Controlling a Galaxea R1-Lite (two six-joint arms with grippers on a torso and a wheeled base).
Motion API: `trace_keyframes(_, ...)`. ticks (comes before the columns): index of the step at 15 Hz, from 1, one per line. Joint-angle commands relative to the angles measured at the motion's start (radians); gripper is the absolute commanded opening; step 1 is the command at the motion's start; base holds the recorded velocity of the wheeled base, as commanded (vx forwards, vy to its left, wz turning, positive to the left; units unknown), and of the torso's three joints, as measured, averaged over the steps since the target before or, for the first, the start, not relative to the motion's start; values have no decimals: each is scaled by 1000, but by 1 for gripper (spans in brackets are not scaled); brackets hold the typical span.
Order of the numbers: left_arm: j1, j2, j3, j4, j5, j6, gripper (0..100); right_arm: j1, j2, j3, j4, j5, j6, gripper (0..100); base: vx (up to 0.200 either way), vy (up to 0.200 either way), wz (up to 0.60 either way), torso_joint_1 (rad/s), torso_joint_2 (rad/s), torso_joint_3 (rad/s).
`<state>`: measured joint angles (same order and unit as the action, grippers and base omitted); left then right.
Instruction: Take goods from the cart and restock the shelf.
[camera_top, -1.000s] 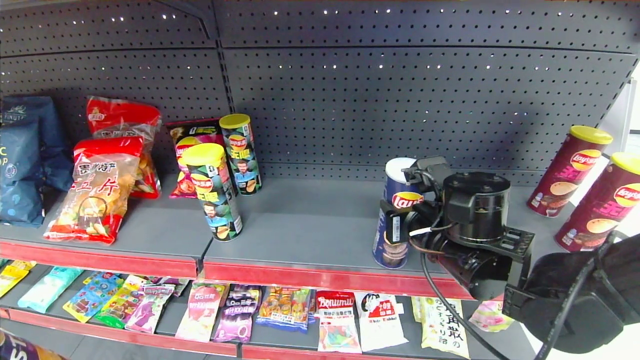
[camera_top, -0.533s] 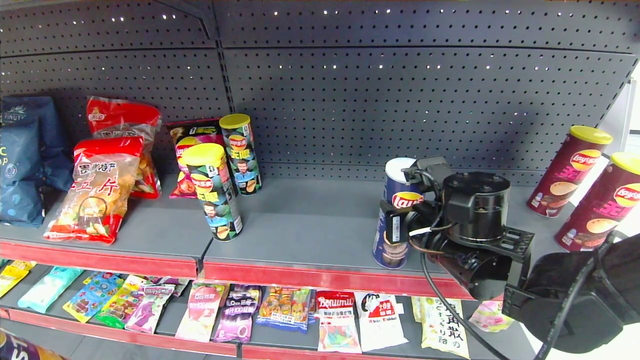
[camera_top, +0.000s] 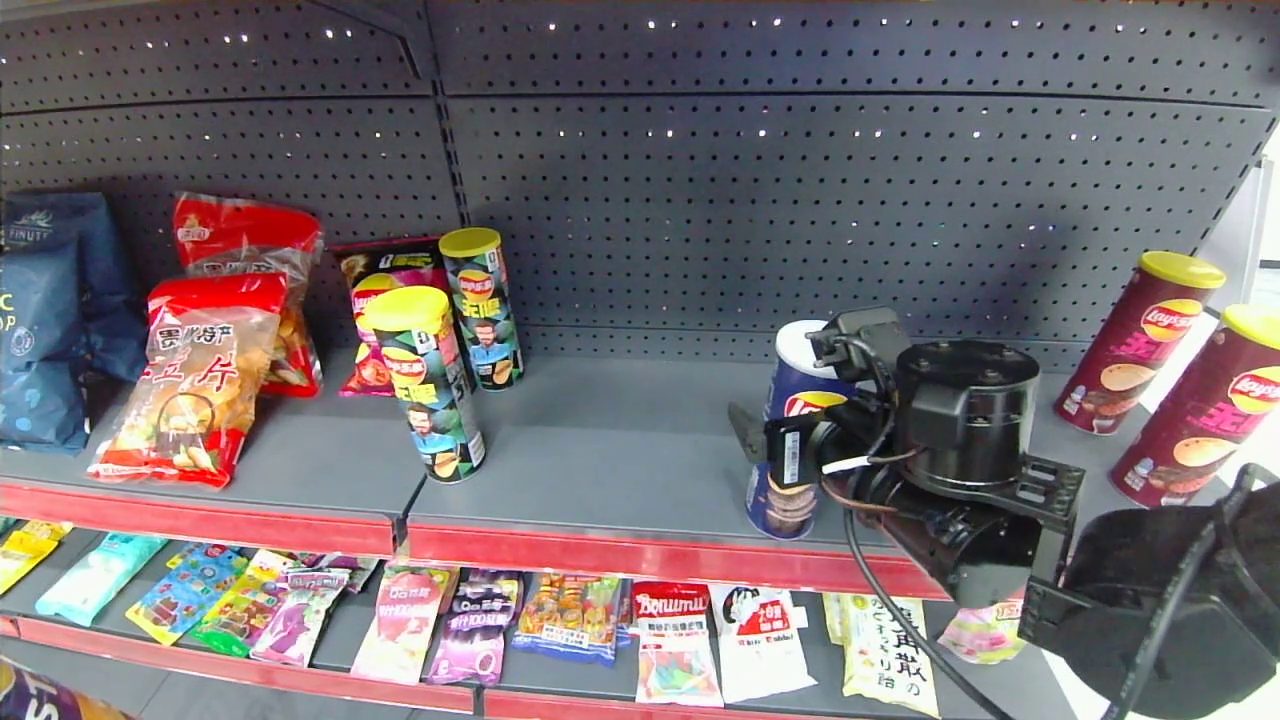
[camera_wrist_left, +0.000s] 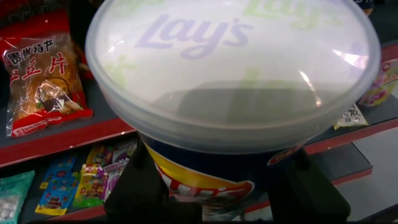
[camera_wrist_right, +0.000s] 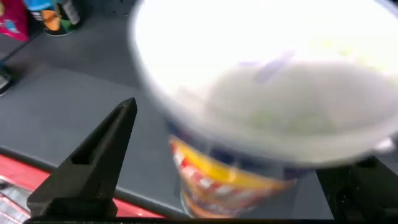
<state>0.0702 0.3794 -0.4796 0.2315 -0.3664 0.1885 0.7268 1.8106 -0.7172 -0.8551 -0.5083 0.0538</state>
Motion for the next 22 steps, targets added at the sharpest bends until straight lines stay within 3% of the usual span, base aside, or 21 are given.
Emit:
trace_keyframes(1,0,1,-2,0,0,0,0,25,-45,33,-2,-4,0,100,0,0,0,0,0,0)
trace_keyframes(9,0,6,-7,0,-6,0,0,112,-346,357,-1,-41,-8,100,0,0,0,0,0,0)
trace_keyframes(10,0,9,-5,0,-9,0,0,108,-482,440,-1,-26,-12,100,0,0,0,0,0,0)
trace_keyframes(13,0,9,-1,0,-19,0,0,54,-746,472,37,67,-209,100,0,0,0,0,0,0)
trace_keyframes(15,0,6,-1,0,-29,0,0,2,-922,437,209,73,-276,100,0,0,0,0,0,0)
trace_keyframes(17,0,7,3,-1,-34,0,0,-173,-993,387,406,94,-252,100,0,0,0,0,0,0)
trace_keyframes(20,-1,9,-8,-4,-36,0,0,-616,-970,395,444,309,-226,100,0,0,0,0,0,0)
trace_keyframes(21,-1,10,-10,-4,-36,0,0,-696,-959,401,449,363,-221,100,0,0,0,0,0,0)
trace_keyframes(22,-1,15,-19,-11,-46,0,0,-848,-967,424,452,487,-204,100,0,0,0,0,0,0)
